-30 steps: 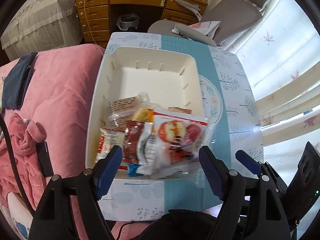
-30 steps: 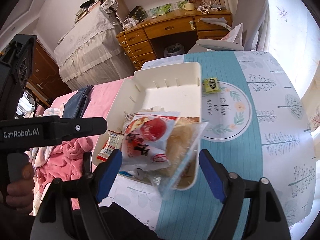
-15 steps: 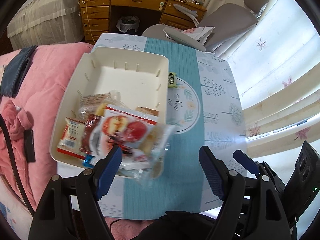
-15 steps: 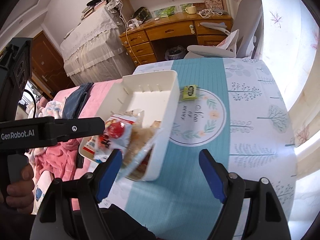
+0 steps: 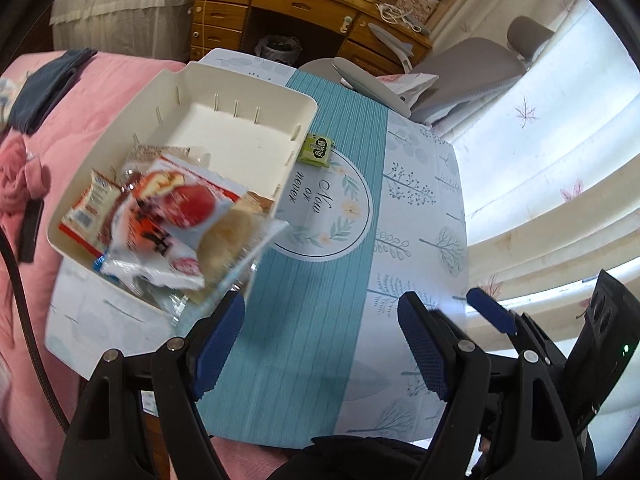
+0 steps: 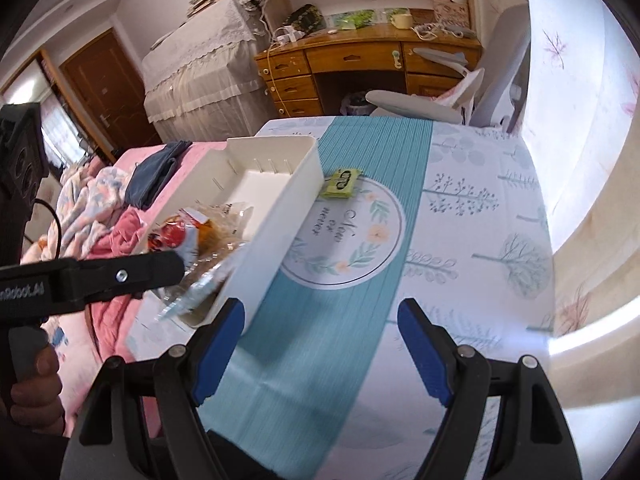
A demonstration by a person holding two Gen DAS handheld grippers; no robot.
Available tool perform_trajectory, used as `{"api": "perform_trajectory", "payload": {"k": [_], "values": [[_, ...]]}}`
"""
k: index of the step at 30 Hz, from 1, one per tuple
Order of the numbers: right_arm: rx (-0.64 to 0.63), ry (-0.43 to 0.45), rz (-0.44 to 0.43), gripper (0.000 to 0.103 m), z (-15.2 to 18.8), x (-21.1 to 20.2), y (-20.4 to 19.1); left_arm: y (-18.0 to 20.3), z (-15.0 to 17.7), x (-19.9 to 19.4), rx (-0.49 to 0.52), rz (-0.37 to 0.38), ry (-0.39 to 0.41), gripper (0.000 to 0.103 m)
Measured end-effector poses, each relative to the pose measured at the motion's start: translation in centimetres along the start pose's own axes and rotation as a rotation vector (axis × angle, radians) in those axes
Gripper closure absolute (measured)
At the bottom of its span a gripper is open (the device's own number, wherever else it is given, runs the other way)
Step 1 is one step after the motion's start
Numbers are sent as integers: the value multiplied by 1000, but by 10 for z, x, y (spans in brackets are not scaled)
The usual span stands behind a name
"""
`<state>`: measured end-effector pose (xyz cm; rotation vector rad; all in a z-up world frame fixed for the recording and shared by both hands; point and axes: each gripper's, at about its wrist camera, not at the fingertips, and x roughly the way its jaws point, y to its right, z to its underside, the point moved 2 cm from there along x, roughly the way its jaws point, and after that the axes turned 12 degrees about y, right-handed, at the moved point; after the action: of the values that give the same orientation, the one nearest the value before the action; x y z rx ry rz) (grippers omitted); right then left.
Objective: Organize snacks
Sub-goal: 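Move the open right tool toward the green pineapple-cake packet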
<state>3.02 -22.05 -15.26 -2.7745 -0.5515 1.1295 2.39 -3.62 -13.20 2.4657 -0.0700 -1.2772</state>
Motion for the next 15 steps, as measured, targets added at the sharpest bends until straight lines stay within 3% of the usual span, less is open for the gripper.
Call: {"api": "perform_trajectory", "payload": {"k": [15], "values": [[-213,61,-4,23,-35,55,25,5,4,30,-59,-102,55,25]]}}
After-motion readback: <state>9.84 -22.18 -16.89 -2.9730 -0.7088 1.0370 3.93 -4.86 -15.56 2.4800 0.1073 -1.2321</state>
